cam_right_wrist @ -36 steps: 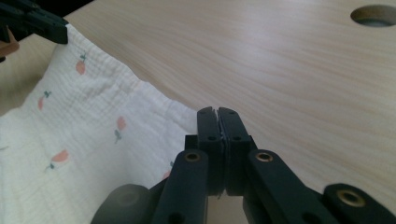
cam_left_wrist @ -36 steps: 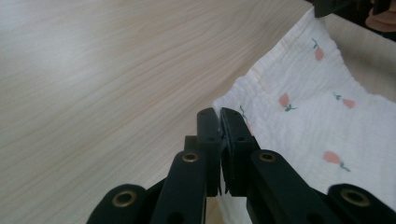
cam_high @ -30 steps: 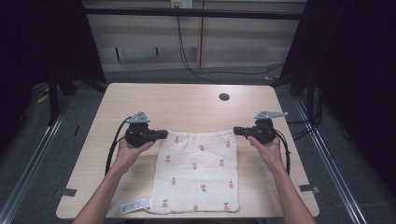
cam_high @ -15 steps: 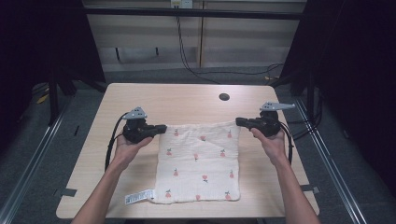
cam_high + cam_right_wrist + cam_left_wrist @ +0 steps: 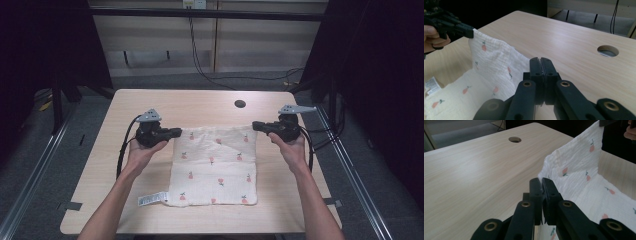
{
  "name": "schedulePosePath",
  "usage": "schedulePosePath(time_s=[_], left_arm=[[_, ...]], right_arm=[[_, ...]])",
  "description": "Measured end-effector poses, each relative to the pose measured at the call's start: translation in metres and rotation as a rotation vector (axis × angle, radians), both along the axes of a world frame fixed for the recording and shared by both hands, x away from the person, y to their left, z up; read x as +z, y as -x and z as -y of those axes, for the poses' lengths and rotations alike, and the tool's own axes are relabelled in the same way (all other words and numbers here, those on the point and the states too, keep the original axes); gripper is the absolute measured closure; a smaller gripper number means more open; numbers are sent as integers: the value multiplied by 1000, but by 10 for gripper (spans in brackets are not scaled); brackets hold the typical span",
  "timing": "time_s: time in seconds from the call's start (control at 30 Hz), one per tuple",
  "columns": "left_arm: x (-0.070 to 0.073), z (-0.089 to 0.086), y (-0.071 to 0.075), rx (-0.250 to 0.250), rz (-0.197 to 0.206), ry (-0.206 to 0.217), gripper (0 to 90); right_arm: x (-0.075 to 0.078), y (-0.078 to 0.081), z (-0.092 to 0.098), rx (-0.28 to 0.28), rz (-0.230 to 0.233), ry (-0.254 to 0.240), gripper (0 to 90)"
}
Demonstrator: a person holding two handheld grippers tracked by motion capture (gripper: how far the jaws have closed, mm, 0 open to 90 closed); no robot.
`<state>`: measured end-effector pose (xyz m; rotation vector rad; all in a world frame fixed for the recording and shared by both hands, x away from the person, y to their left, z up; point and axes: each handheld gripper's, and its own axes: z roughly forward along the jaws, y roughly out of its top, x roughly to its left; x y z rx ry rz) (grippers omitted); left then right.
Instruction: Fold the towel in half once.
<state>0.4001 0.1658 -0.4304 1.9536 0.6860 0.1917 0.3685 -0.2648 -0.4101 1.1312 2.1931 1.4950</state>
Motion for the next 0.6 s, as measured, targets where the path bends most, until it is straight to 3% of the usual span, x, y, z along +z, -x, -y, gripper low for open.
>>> schedulePosePath(time_s=[0.17, 0.23, 0.33, 0.47, 0.6], left_arm=[[-2, -10, 3, 11, 6, -10, 873], [-7, -13, 4, 12, -9, -40, 873], [-11, -21, 9, 19, -18, 1, 873], [-11, -25, 14, 9, -15, -1, 873], [-6, -24, 23, -11, 14, -18, 873]], right_arm=[[-8, 8, 3, 6, -12, -19, 888], [-9, 10, 4, 8, -17, -27, 888], [-13, 13, 4, 19, -21, -36, 889], [-14, 20, 5, 28, -20, -26, 888], [-12, 25, 8, 32, -13, -25, 889]])
